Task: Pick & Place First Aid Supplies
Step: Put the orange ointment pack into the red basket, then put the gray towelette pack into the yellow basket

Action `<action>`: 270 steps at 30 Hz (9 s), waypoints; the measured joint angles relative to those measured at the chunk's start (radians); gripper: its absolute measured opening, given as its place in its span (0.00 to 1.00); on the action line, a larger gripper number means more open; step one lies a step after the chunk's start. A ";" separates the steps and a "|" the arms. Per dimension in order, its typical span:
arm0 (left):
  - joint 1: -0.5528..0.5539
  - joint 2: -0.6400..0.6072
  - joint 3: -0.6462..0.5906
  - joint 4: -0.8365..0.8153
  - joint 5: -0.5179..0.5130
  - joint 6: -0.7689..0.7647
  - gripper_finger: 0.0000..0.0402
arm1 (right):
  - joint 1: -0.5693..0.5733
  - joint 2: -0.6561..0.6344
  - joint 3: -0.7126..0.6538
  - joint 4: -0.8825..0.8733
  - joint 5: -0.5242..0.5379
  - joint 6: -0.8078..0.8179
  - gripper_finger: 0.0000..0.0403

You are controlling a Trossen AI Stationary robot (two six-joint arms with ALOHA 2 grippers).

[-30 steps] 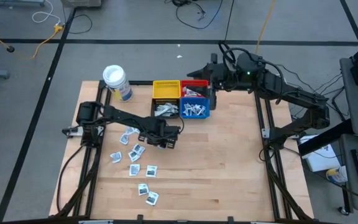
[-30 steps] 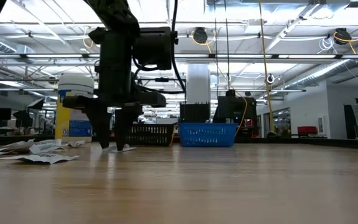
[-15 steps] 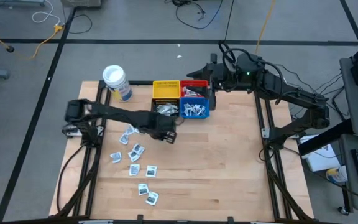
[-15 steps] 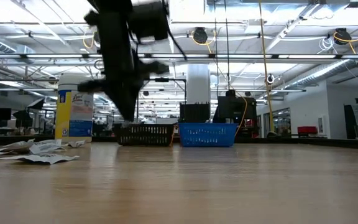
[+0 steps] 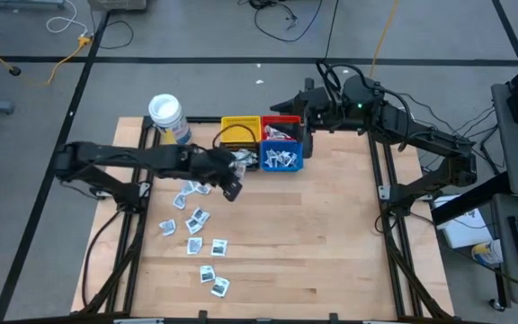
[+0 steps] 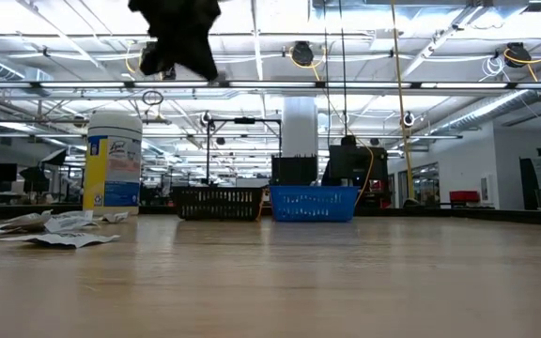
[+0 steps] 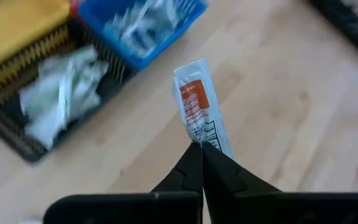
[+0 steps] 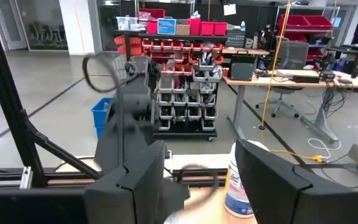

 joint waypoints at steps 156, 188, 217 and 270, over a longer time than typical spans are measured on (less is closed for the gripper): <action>0.163 -0.127 0.281 0.174 0.336 0.297 0.40 | -0.390 0.717 0.148 -0.545 0.152 -0.577 0.44; 0.168 -0.127 0.280 0.246 0.271 0.298 0.40 | -0.004 -0.417 -0.931 0.359 0.397 0.131 0.58; 0.144 -0.084 0.280 0.303 0.289 0.263 0.40 | -0.404 -1.129 -1.479 0.271 0.260 0.039 0.57; 0.158 -0.032 0.280 -0.529 0.632 0.624 0.40 | -0.413 -1.317 -1.683 0.283 0.262 0.110 0.57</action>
